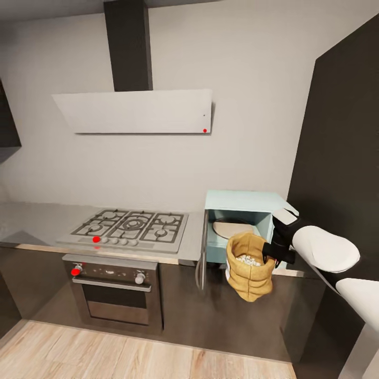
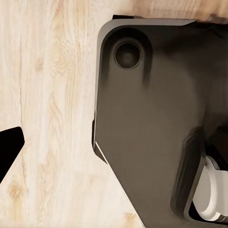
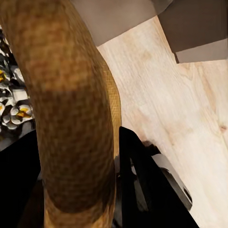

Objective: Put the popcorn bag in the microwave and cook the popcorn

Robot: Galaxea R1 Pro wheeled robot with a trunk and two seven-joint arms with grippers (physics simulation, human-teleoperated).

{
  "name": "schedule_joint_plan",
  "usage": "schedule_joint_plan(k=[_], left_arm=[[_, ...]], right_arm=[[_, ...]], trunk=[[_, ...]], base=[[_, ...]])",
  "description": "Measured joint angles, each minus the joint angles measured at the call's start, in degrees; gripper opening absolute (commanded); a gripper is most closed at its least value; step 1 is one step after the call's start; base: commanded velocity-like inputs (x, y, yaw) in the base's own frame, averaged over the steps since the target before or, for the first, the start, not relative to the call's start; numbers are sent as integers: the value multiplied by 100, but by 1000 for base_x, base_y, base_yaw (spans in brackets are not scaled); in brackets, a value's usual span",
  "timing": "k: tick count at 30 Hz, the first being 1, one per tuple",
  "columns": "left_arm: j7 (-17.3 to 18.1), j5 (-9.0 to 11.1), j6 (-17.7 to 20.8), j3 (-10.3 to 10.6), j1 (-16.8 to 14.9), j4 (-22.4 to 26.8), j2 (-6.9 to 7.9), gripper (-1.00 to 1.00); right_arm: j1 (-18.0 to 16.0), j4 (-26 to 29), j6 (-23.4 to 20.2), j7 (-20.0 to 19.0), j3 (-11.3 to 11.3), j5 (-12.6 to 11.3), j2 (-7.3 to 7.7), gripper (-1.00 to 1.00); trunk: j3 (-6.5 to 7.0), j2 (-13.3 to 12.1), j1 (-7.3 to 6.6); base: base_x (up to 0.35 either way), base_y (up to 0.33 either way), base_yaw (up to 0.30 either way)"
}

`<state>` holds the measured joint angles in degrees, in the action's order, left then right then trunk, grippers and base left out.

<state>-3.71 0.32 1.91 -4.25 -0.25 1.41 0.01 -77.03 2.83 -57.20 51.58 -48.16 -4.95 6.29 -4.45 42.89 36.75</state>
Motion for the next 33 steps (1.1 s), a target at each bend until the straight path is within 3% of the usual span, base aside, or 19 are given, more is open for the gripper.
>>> schedule_joint_plan(k=[4, 9, 13, 17, 21, 26, 30, 33], left_arm=[[0, 0, 0, 0, 0, 0, 0, 100], [0, 0, 0, 0, 0, 0, 0, 100], [-1, 0, 0, 0, 0, 0, -7, 100], [-8, 1, 0, 0, 0, 0, -9, 100], [-7, 0, 0, 0, 0, 0, -14, 100], [-5, 0, 0, 0, 0, -1, -18, 100], [-3, 0, 0, 0, 0, -1, -24, 100], [-3, 1, 0, 0, 0, -5, -25, 100]], right_arm=[[0, 66, 685, 239, 4, 1, -4, -100], [-1, 344, 991, 491, -54, -70, -16, -100], [-1, 552, 1139, 668, -64, -472, -137, -100], [-9, 941, 1471, 1333, -61, -956, -420, -100], [-20, 1074, 1515, 1616, -57, -1304, -503, -100], [-144, 1142, 1689, 2131, -55, -1396, -560, -100], [-168, 1150, 1904, 2236, -58, -1409, -589, -100], [-179, 1152, 2059, 2412, -60, -1626, -594, -100]], trunk=[[0, 0, 0], [0, 0, 0], [0, 0, 0], [0, 1, 0], [0, 1, 0], [0, 1, 0], [0, 0, 0], [0, 1, 0]], base=[[0, 0, 0], [0, 0, 0], [0, 0, 0], [0, 0, 0], [0, 0, 0], [0, 0, 0], [0, 0, 0], [0, 0, 0]])
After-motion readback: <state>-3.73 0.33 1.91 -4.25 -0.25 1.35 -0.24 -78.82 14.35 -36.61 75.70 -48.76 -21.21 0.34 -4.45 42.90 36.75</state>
